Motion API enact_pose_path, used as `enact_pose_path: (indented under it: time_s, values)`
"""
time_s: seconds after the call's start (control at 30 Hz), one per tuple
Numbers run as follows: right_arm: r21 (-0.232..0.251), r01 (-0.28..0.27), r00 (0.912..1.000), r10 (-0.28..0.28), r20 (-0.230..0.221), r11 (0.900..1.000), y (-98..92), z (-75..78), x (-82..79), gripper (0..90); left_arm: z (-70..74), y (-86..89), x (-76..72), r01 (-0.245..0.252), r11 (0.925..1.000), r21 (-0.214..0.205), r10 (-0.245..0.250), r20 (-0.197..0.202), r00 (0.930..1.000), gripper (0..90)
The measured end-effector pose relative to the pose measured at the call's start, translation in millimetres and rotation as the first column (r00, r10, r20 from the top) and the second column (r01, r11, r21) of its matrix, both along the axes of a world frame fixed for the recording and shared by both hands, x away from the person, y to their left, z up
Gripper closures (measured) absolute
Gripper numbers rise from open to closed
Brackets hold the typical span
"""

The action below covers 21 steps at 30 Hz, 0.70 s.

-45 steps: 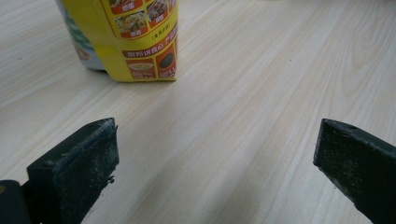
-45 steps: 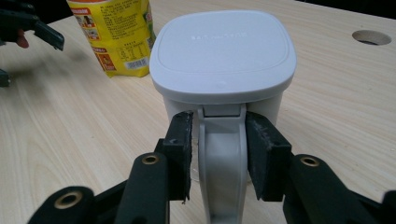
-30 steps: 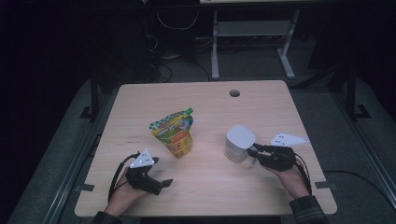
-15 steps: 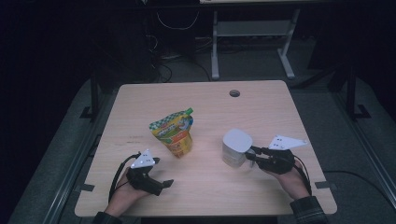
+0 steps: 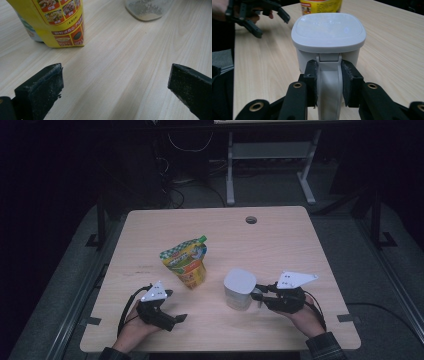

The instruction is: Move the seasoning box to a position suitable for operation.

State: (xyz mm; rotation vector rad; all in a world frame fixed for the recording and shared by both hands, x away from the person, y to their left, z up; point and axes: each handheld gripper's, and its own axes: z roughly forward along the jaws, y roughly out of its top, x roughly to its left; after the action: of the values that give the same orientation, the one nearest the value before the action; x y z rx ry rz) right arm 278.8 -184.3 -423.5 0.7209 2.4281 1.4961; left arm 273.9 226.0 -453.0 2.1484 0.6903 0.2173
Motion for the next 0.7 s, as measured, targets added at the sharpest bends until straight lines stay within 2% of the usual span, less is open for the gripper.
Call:
enact_pose_path:
  time_s: [0.13,0.27,0.37,0.7]
  values:
    - [0.006,-0.029,0.9996,0.029,0.006,0.9996,2.4,-0.1,-1.2,68.4,0.3,-0.9,-0.4,0.005,1.0,-0.002,-0.005,0.0,1.0,0.0]
    - [0.005,-0.097,0.9952,0.097,0.015,0.9953,5.2,-0.3,-4.4,68.3,0.2,-2.1,-0.9,0.013,0.9999,-0.002,-0.013,0.001,0.9999,0.0]
    - [0.006,-0.12,0.9926,0.12,0.015,0.9927,4.9,-1.0,-5.5,68.3,0.4,-2.6,-1.4,0.017,0.9999,-0.003,-0.017,0.001,0.9999,0.0]
    - [0.001,-0.119,0.9929,0.119,-0.005,0.9929,2.5,-4.7,-6.1,66.8,0.4,-3.9,-2.0,0.025,0.9997,0.0,-0.025,-0.001,0.9997,0.0]
